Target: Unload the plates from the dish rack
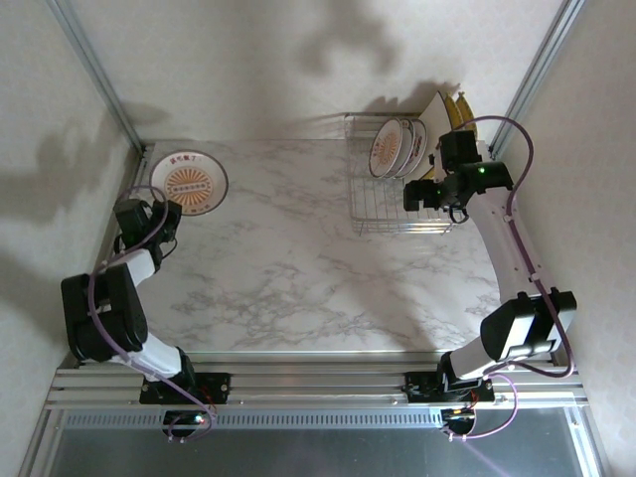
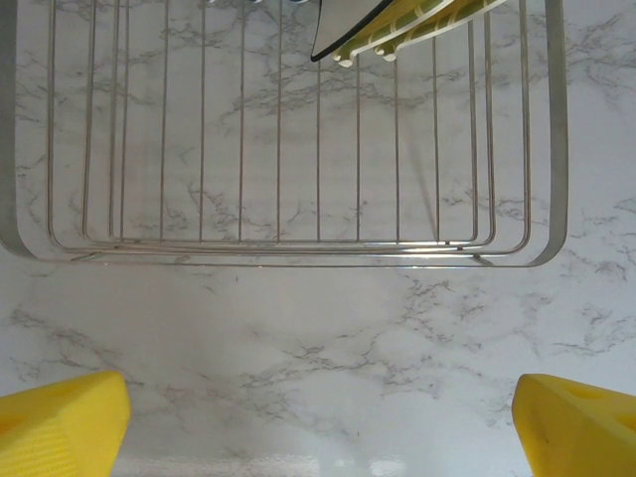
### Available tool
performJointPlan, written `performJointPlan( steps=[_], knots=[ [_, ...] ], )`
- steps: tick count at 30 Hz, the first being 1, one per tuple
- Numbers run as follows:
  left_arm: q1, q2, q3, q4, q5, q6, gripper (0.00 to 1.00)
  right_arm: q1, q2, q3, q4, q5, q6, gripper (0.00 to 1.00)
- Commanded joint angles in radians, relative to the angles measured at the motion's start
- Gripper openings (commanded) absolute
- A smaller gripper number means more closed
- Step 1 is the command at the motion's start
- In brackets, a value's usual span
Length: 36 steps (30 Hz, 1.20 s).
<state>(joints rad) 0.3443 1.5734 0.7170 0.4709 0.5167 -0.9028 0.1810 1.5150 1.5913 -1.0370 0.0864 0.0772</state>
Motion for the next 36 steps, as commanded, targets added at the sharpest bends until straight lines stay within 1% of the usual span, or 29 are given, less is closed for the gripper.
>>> performJointPlan(
  steps=[1, 5, 11, 17, 26, 36],
  knots=[
    [0.013, 0.059, 0.081, 0.135, -0.037, -0.022, 0.00, -0.005, 0.019, 0.024, -0.009, 0.011, -0.005, 0.99],
    [0.015, 0.155, 0.137, 0.157, -0.047, -0.035, 0.00, -0.007, 0.037, 0.022, -0.011, 0.015, -0.002, 0.99],
    [0.013, 0.249, 0.208, 0.145, -0.073, -0.041, 0.00, -0.005, 0.056, 0.041, -0.011, 0.017, 0.007, 0.99],
    [0.011, 0.301, 0.268, 0.096, -0.106, -0.038, 0.00, -0.003, 0.071, 0.055, -0.009, 0.016, 0.009, 0.99],
    [0.005, 0.386, 0.373, 0.001, -0.112, -0.004, 0.00, 0.001, 0.086, 0.055, 0.004, 0.006, 0.011, 0.99],
    [-0.009, 0.441, 0.408, -0.044, -0.116, 0.021, 0.00, 0.001, 0.096, 0.039, 0.028, -0.008, 0.010, 0.99]
  ],
)
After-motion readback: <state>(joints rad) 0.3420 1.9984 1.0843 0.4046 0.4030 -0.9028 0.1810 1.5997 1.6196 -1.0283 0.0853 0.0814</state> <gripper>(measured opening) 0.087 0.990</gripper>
